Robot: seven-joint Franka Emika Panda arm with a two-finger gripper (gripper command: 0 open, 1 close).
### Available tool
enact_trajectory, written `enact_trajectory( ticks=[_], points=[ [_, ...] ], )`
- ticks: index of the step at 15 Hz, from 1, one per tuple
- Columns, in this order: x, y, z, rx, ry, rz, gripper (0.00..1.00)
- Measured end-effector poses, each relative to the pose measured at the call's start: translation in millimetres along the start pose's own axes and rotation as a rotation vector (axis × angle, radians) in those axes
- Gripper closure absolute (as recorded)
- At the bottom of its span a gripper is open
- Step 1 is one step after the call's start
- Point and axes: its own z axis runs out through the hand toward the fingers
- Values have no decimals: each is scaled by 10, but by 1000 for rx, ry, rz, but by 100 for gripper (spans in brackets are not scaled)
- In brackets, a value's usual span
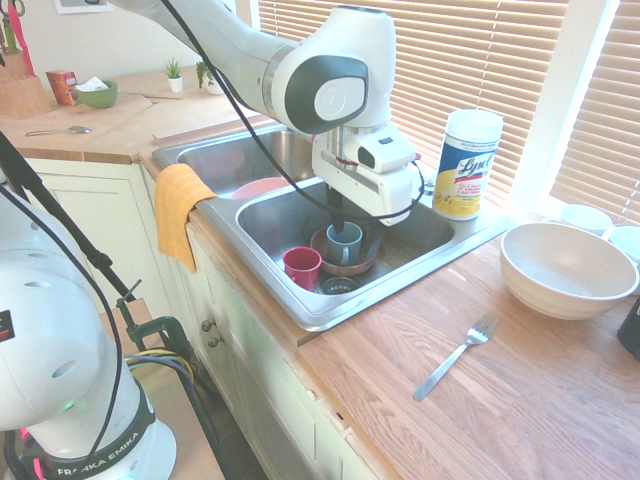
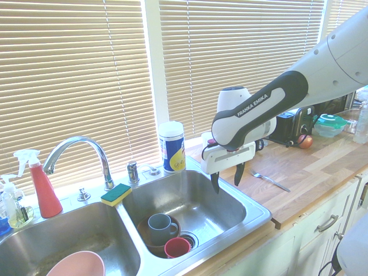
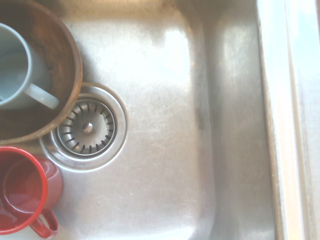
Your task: Put the fork into the sink
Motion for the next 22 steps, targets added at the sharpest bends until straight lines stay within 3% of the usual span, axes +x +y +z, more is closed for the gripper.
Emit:
enact_trajectory(
  ticks=[5, 9, 13, 18, 22],
  points=[
    [14, 10, -156, -3, 6, -26, 0],
    [259, 451, -544, -11, -26, -269, 0],
    [800, 1014, -539, -55, 23, -454, 0],
    [1393, 1484, 84, -107, 46, -386, 0],
    [1546, 1524, 263, -56, -29, -281, 0]
  ],
)
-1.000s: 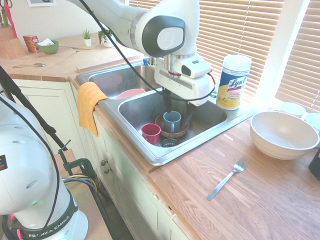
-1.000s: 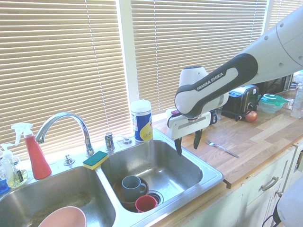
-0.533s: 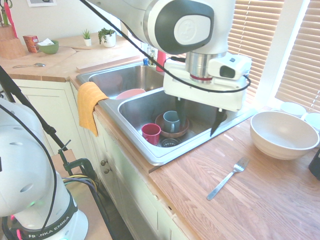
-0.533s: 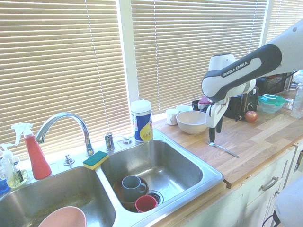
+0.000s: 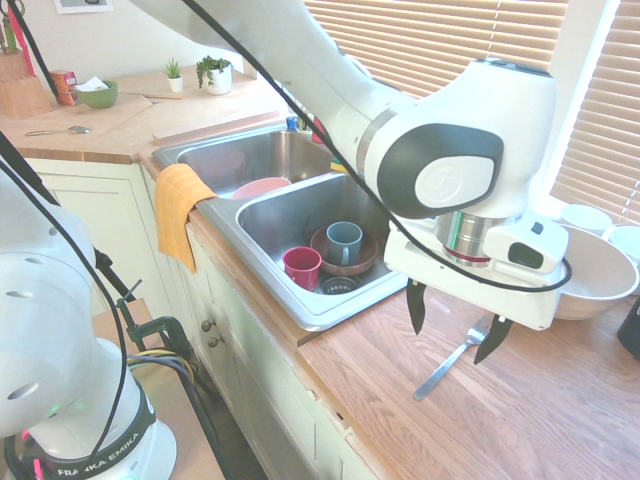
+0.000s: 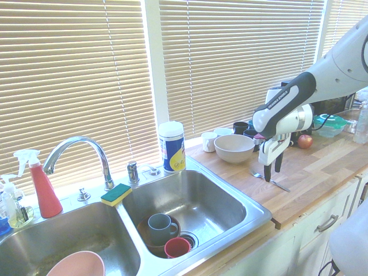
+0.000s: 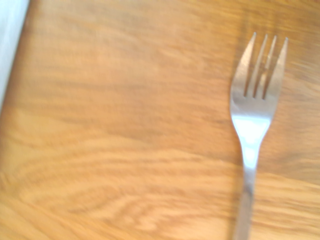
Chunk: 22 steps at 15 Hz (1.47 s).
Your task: Put the fork into the sink
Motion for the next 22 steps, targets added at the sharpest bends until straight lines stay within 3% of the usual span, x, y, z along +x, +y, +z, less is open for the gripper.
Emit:
enact_trajectory(
  ticks=[5, 6, 13, 22],
  points=[
    [175, -49, 109, 32, -21, 44, 0],
    [210, -74, 115, 33, -21, 43, 100],
    [254, -135, 307, 27, -49, 42, 100],
    [338, -162, 325, 33, 1, 58, 100]
  ],
)
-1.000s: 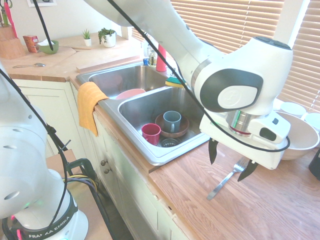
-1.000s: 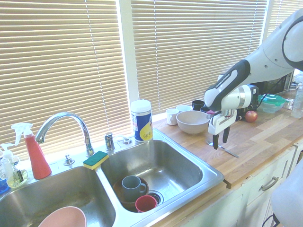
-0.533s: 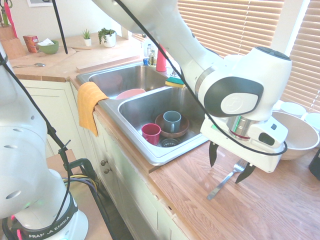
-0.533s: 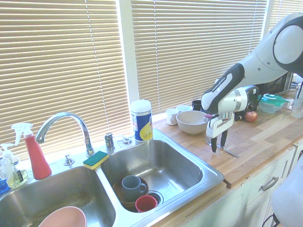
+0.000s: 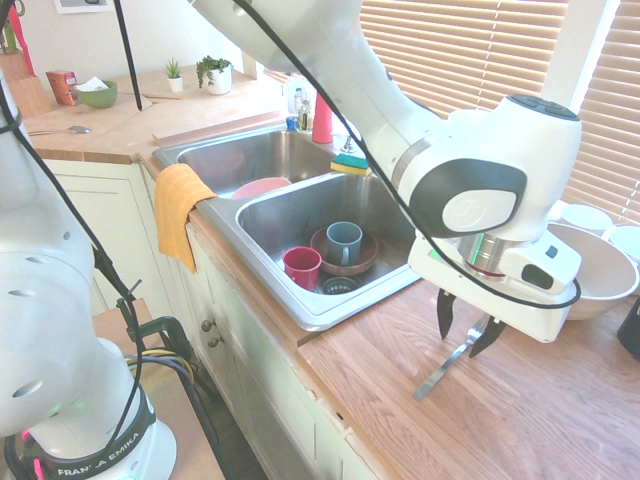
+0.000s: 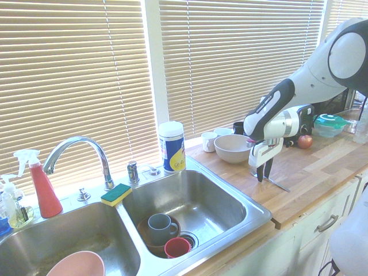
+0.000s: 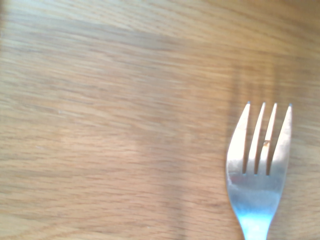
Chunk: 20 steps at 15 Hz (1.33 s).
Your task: Put the fork into the sink
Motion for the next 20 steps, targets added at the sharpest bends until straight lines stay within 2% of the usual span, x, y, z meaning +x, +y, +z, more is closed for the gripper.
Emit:
enact_trajectory(
  ticks=[9, 11, 14, 16, 20],
  points=[
    [-3, 171, -19, 3, 22, 21, 100],
    [-35, 199, -150, 14, 35, 28, 100],
    [-230, 201, -610, 44, 45, 38, 100],
    [-462, -33, -897, 52, 44, 56, 100],
    [-1072, -1245, -1022, 8, 56, 97, 100]
  ],
)
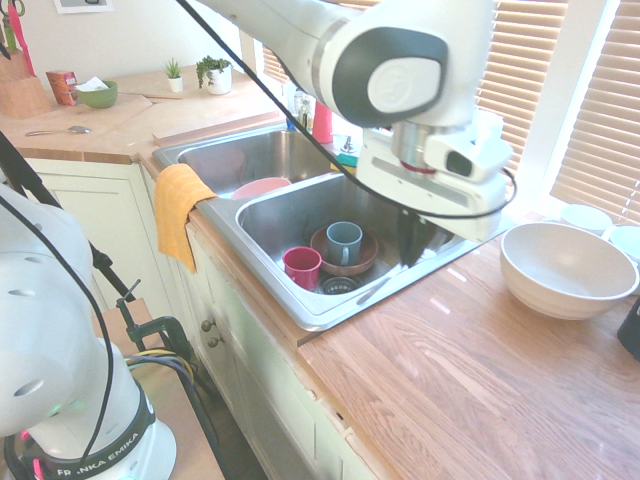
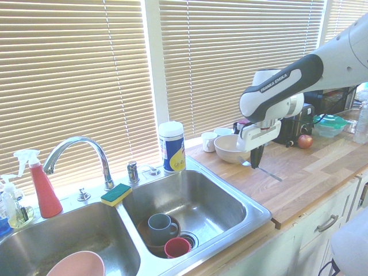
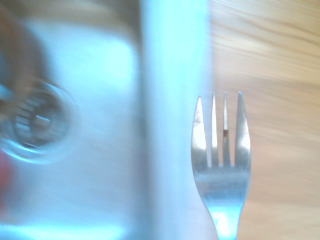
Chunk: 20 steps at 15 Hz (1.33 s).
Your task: Put the fork into the sink
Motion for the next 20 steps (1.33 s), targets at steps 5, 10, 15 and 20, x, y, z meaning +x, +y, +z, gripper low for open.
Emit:
enact_trajectory(
  ticks=[5, 10, 15, 20],
  points=[
    [-471, -1008, 178, 1, 5, 11, 100],
    [-625, -1363, 825, 1, -11, 29, 100],
    [-797, -1580, 1727, 2, -26, 53, 100],
    [-741, -1510, 2283, -16, -30, 75, 0]
  ],
)
